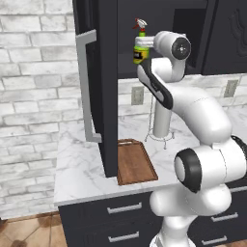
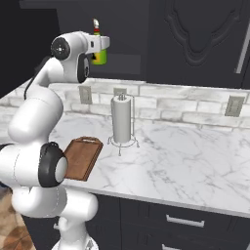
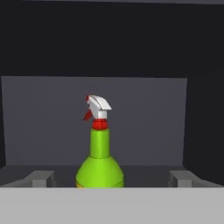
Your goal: Grab the spray bottle from the cabinet, then place it next to the cutting board for sanitizing. Then grab the dish brush from the countertop next to the sink and place it next to the cutting board.
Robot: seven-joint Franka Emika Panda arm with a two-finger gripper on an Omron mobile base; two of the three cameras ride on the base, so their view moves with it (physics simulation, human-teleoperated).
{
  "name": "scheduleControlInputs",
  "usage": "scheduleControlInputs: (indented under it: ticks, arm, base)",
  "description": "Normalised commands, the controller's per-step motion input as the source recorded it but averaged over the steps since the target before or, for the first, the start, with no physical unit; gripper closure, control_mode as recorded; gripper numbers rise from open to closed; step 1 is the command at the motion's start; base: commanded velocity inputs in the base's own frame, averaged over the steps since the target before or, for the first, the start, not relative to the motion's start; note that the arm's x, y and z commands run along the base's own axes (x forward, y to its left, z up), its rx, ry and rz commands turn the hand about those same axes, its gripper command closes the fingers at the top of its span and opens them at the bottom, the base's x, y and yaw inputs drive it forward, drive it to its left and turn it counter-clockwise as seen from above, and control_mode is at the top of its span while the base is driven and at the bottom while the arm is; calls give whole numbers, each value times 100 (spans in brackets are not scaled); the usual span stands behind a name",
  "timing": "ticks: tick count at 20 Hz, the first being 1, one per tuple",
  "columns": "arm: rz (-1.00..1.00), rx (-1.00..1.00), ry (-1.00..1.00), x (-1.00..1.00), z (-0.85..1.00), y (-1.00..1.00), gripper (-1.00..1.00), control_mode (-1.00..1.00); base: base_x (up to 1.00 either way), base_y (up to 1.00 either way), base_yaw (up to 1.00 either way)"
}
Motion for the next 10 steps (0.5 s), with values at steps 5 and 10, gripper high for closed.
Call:
scheduleControlInputs:
  ticks: [5,10]
  arm:
    - [0,0,0,36,0,0,-100,-100]
    - [0,0,1,19,0,0,-100,-100]
  base:
    - [0,0,0]
    - [0,0,0]
